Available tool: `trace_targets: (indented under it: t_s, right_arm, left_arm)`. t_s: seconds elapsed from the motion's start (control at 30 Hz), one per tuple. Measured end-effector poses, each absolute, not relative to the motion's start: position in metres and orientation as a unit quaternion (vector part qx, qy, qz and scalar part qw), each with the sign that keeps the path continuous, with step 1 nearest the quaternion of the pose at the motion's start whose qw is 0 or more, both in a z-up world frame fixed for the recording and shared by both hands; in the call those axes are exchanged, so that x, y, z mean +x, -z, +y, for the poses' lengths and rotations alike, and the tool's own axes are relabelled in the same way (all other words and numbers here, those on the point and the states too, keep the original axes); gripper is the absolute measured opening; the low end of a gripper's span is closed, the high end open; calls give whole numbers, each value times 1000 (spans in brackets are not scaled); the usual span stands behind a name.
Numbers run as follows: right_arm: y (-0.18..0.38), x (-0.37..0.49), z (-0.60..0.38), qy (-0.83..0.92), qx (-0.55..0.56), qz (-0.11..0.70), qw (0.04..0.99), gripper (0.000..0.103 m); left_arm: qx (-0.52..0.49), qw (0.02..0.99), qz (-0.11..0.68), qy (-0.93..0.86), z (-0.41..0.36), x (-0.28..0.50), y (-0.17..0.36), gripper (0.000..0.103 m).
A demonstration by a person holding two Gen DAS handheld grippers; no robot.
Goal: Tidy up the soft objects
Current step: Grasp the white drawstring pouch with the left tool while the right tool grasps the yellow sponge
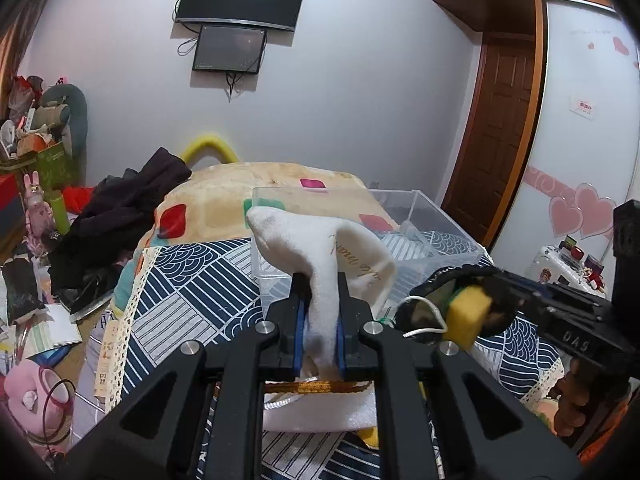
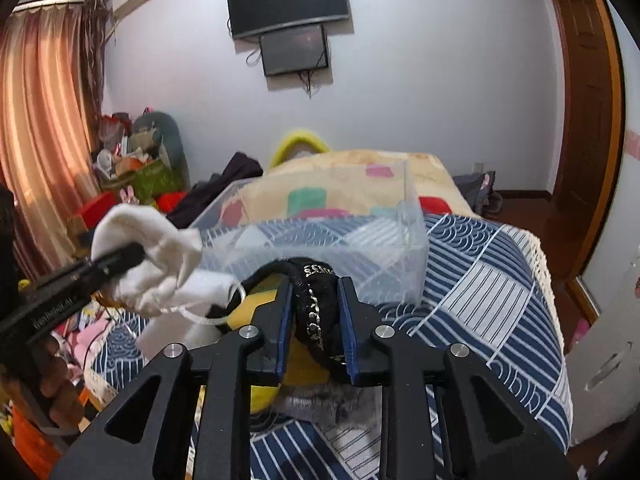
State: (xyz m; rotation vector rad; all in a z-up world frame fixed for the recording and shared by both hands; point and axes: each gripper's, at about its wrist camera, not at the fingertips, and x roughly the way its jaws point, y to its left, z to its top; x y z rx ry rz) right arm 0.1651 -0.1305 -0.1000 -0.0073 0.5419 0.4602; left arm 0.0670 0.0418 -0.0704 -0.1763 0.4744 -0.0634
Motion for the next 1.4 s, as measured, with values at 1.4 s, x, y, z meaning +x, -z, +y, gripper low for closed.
trace_targets:
  t_s: [1.4]
  right_arm:
    - [99, 145, -111, -257, -34, 261, 930, 34]
  left_arm:
    - [-88, 974, 207, 35, 50, 45, 50, 11]
